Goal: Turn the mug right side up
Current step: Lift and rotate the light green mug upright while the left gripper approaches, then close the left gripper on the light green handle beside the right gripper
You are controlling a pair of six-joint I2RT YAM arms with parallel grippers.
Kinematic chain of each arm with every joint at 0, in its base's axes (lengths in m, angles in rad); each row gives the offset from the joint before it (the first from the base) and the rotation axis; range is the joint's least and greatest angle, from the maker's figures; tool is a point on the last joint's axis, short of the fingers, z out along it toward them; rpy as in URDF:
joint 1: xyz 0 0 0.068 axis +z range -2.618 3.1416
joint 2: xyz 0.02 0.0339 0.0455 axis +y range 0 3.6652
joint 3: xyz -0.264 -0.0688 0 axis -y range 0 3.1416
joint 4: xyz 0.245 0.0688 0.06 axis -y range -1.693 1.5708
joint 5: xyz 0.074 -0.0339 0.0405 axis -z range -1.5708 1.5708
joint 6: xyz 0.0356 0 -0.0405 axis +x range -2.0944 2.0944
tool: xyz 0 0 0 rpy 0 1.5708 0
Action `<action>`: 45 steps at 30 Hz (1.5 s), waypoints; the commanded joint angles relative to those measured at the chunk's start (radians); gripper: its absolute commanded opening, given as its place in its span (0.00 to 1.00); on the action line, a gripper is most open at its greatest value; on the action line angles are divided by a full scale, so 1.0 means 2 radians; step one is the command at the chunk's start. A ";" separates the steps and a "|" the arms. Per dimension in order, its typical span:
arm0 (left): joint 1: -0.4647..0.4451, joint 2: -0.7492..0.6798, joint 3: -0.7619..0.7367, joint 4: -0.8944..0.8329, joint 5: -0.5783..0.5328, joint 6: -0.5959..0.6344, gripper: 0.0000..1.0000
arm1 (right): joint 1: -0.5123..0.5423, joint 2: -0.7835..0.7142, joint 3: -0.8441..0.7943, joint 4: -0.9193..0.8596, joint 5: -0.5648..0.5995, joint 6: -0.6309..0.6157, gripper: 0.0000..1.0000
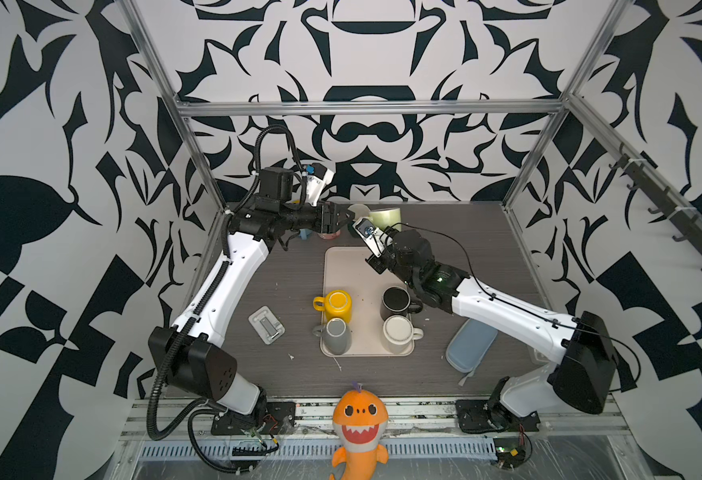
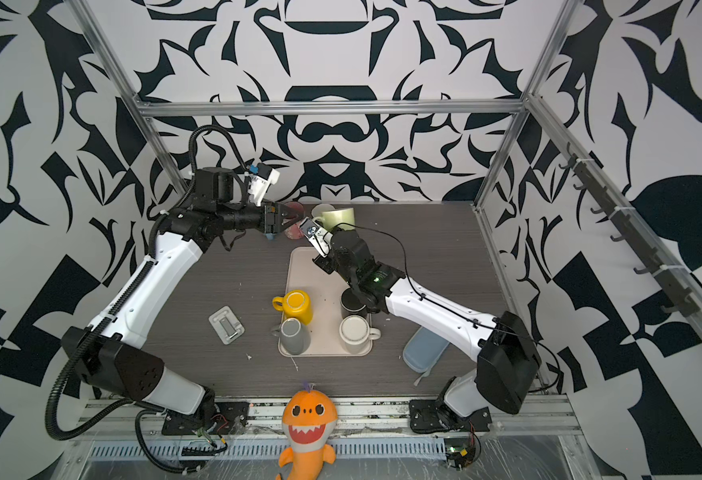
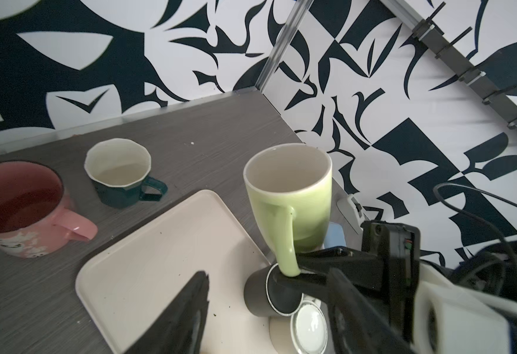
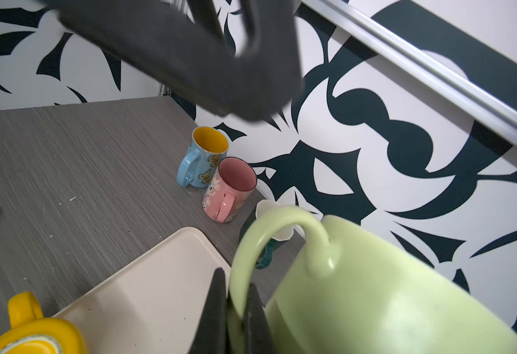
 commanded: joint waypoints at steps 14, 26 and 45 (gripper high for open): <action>-0.018 0.034 0.021 -0.036 0.007 -0.009 0.59 | 0.022 -0.016 0.022 0.103 0.007 -0.044 0.00; -0.018 0.040 0.013 -0.035 0.018 -0.019 0.45 | 0.027 -0.008 0.028 0.104 -0.001 -0.038 0.00; -0.019 0.055 0.008 -0.038 -0.006 -0.048 0.00 | 0.028 -0.009 0.019 0.131 0.025 -0.035 0.00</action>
